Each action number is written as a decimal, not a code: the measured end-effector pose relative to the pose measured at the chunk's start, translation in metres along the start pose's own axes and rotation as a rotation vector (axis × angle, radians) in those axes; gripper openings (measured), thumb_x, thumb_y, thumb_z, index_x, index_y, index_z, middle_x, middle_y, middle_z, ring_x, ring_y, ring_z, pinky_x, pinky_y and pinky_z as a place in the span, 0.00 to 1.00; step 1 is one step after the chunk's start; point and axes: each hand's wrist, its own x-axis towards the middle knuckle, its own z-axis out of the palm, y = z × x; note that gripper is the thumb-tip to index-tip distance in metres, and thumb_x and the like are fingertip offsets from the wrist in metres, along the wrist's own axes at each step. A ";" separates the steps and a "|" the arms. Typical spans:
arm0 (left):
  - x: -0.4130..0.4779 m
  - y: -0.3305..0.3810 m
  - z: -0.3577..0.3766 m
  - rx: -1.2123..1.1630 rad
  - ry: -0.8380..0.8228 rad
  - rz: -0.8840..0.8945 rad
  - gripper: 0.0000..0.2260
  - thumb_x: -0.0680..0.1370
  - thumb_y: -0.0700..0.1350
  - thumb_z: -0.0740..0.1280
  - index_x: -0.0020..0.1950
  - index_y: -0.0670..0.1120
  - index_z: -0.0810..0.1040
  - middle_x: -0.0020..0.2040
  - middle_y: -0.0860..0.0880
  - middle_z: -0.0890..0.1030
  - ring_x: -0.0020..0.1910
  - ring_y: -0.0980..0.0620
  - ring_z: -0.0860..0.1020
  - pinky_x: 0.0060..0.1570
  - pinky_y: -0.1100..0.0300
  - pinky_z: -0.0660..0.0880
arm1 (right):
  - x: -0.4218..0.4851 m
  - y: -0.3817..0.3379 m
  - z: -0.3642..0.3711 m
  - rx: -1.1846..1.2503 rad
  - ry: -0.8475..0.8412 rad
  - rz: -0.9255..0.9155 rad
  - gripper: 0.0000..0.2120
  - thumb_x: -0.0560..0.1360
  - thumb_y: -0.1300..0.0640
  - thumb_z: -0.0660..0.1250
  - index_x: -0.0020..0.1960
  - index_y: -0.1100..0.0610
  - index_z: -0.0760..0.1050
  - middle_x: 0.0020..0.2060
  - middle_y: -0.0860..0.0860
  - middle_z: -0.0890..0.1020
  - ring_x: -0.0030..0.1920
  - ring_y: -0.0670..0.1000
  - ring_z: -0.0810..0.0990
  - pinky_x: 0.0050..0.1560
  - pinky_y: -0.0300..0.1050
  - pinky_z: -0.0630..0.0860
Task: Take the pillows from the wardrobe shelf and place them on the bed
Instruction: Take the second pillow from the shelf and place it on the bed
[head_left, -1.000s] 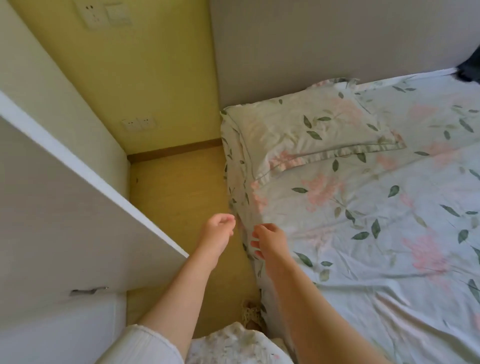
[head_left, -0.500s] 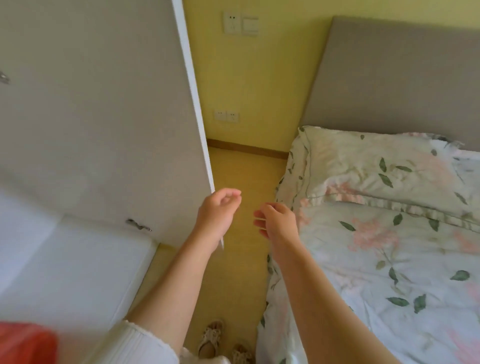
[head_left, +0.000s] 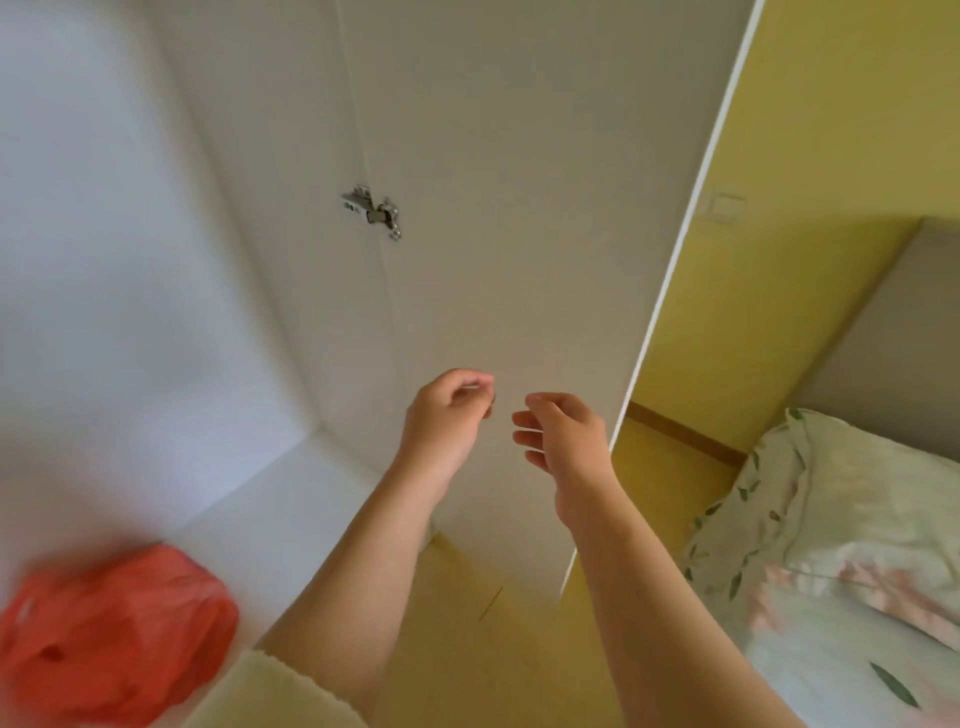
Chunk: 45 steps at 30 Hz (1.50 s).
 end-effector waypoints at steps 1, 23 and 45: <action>0.003 0.004 -0.014 -0.005 0.033 0.013 0.06 0.78 0.43 0.62 0.47 0.53 0.77 0.43 0.53 0.80 0.52 0.49 0.81 0.57 0.51 0.75 | 0.000 -0.008 0.014 -0.008 -0.029 -0.023 0.07 0.77 0.60 0.60 0.42 0.53 0.73 0.36 0.49 0.78 0.35 0.48 0.75 0.38 0.40 0.70; 0.017 0.152 -0.250 0.145 0.506 0.440 0.08 0.77 0.43 0.63 0.43 0.56 0.78 0.45 0.51 0.81 0.51 0.49 0.81 0.52 0.57 0.74 | -0.043 -0.182 0.220 -0.045 -0.468 -0.551 0.10 0.77 0.61 0.60 0.38 0.53 0.71 0.36 0.48 0.76 0.35 0.47 0.74 0.35 0.37 0.69; -0.090 0.243 -0.382 0.522 0.994 0.712 0.15 0.78 0.43 0.62 0.65 0.51 0.70 0.50 0.51 0.77 0.42 0.53 0.75 0.41 0.66 0.70 | -0.168 -0.272 0.318 0.124 -0.767 -0.830 0.04 0.76 0.60 0.60 0.46 0.53 0.70 0.44 0.54 0.76 0.36 0.49 0.74 0.36 0.39 0.70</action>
